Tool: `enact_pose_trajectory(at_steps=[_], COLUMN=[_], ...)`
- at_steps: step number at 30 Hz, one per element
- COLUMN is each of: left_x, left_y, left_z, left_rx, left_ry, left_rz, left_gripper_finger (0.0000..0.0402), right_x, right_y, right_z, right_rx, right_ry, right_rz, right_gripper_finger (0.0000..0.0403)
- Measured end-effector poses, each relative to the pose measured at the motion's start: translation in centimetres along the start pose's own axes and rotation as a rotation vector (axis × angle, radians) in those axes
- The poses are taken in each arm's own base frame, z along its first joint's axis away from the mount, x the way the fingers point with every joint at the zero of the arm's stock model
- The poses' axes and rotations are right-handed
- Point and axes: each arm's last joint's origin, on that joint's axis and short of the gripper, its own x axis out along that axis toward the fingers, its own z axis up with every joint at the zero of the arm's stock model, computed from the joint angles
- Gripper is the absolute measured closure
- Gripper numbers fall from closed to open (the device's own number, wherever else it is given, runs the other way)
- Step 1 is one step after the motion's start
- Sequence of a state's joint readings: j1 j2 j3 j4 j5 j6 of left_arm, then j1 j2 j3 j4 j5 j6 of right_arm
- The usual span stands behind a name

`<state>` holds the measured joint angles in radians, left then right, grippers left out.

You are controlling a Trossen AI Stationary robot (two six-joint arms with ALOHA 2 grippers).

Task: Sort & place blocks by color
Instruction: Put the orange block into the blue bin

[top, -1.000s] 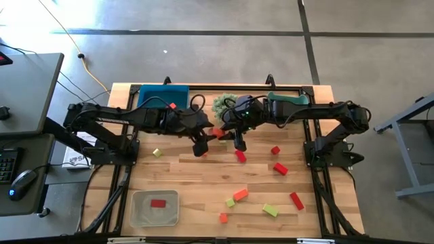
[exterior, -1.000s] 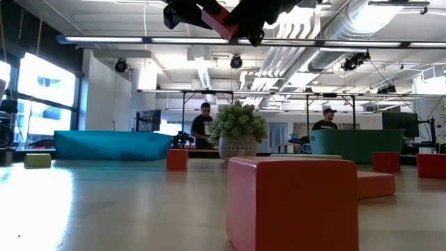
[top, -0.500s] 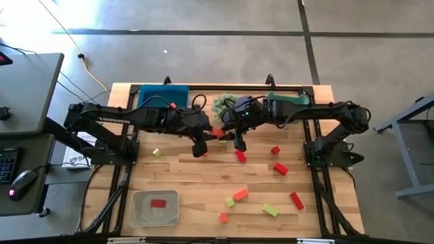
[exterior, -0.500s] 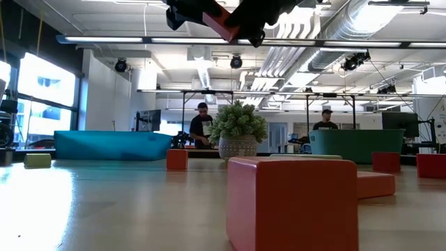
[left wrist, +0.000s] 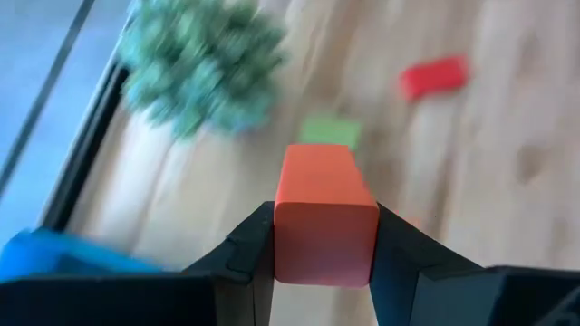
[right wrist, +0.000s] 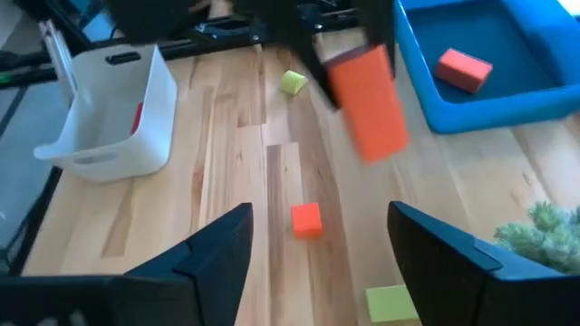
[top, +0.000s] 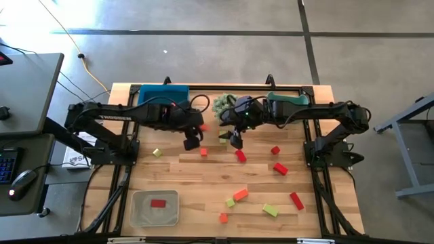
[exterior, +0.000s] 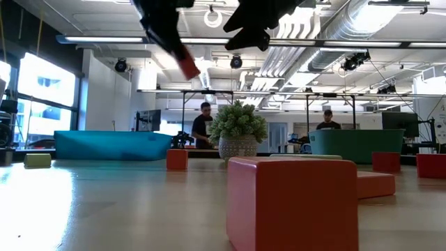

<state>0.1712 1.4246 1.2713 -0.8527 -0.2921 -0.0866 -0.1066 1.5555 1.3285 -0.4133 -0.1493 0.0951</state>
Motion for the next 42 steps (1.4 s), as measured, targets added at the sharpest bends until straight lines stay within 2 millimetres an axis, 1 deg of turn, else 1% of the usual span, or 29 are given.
enact_pose_trajectory(at_steps=[3, 7, 13, 18, 21, 24, 27, 30, 35, 40, 42], left_x=[0.4, 0.9, 1.5, 1.7, 2.1, 3.1, 4.4, 6.3, 8.7, 9.9, 10.1], left_y=[1.8, 4.6, 9.0, 12.3, 14.0, 15.4, 16.5, 17.2, 17.5, 17.3, 17.3], left_z=[-0.5, -1.3, -2.8, -4.3, -5.1, -5.8, -6.5, -7.0, -7.6, -7.8, -7.8], left_rx=[0.006, -0.030, -0.107, -0.240, -0.319, -0.377, -0.413, -0.439, -0.419, -0.364, -0.357], left_ry=[0.073, 0.161, 0.298, 0.381, 0.413, 0.450, 0.511, 0.572, 0.650, 0.683, 0.680], left_rz=[0.056, 0.107, 0.173, 0.176, 0.136, 0.093, 0.066, 0.046, 0.014, -0.017, -0.017], left_gripper_finger=[0.0298, 0.0298, 0.0298, 0.0298, 0.0298, 0.0298, 0.0292, 0.0281, 0.0279, 0.0279, 0.0279], right_x=[0.0, 0.0, 0.2, 0.4, 0.5, 0.5, 0.5, 0.5, 0.5, 0.6, 0.8], right_y=[0.0, 0.2, 1.1, 2.4, 3.1, 3.7, 4.2, 4.8, 5.6, 6.5, 6.8], right_z=[0.0, 0.0, -0.1, -0.4, -0.5, -0.6, -0.7, -0.8, -1.0, -1.2, -1.4], right_rx=[0.041, 0.101, 0.195, 0.231, 0.260, 0.301, 0.345, 0.382, 0.415, 0.456, 0.474], right_ry=[0.000, 0.001, 0.008, 0.001, -0.009, -0.019, -0.029, -0.042, -0.062, -0.062, -0.047], right_rz=[0.000, 0.003, 0.022, -0.037, -0.078, -0.109, -0.136, -0.157, -0.187, -0.180, -0.162], right_gripper_finger=[0.0159, 0.0159, 0.0158, 0.0158, 0.0158, 0.0158, 0.0158, 0.0158, 0.0158, 0.0158, 0.0158])
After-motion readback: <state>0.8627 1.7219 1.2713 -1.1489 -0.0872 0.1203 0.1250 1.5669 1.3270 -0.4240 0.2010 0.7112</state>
